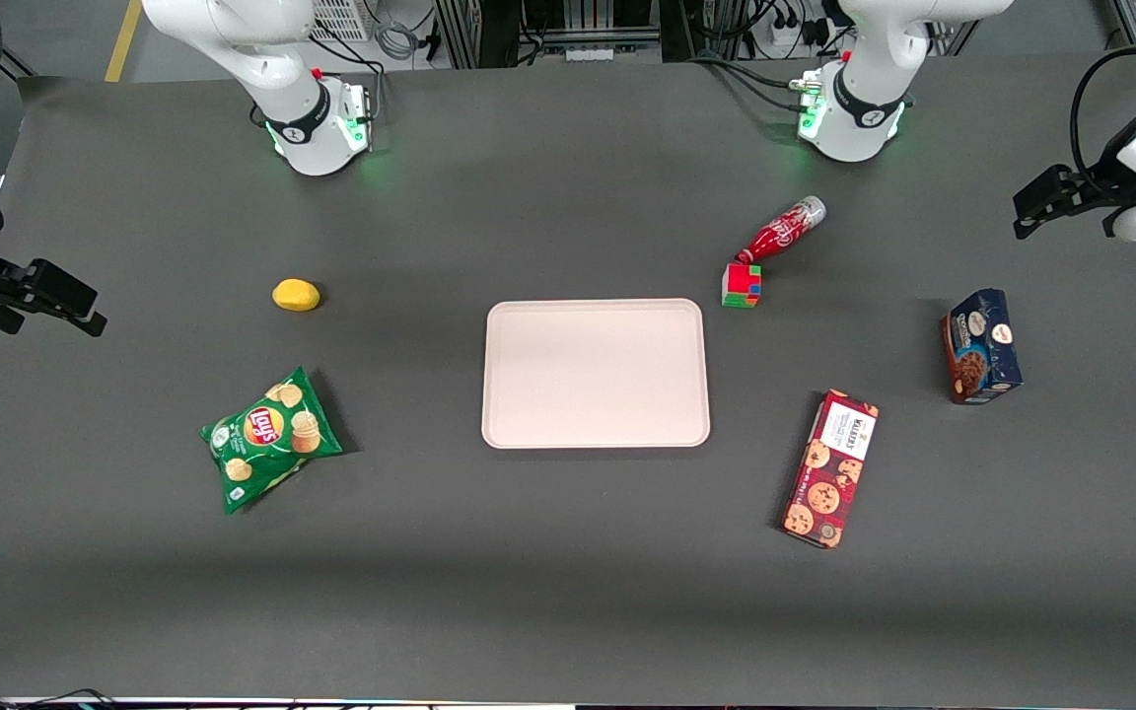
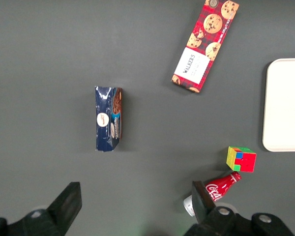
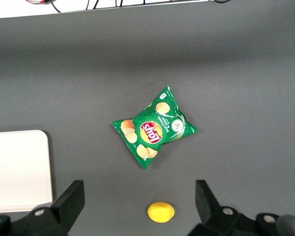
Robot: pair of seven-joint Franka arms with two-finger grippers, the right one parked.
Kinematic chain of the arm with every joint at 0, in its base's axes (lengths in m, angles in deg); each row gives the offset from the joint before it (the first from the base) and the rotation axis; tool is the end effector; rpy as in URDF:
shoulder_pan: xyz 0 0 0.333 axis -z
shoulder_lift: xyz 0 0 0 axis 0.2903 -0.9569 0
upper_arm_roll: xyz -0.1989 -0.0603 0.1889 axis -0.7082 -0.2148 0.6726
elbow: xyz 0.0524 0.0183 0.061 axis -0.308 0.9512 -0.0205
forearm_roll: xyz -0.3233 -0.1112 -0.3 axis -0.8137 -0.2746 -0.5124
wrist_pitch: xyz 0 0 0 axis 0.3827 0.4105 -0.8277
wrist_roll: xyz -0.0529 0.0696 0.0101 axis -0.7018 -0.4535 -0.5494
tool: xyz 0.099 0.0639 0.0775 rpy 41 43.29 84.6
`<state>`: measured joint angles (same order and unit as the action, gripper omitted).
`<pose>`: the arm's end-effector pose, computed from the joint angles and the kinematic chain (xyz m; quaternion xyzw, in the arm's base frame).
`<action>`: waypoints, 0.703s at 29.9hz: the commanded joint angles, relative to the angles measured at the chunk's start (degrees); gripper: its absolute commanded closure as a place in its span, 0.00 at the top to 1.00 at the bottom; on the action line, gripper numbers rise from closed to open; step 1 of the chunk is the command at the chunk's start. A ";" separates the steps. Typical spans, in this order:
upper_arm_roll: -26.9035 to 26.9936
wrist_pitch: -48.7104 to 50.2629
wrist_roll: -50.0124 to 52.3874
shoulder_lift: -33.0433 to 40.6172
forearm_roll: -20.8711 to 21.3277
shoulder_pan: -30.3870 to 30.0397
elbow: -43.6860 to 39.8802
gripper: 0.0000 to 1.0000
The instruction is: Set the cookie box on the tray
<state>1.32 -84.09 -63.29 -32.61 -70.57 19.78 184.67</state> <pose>0.5480 0.0074 0.5162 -0.9999 0.0057 0.0006 0.0159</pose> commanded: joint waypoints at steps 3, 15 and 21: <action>0.26 1.39 -0.79 -0.27 -0.22 0.52 -1.53 1.00; 0.26 1.47 -0.79 -0.27 -0.22 0.52 -1.53 1.00; 0.35 2.44 -0.97 -0.18 -0.05 0.43 -1.79 1.00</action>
<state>1.29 -83.87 -63.30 -32.61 -70.57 19.79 184.34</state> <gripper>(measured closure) 0.000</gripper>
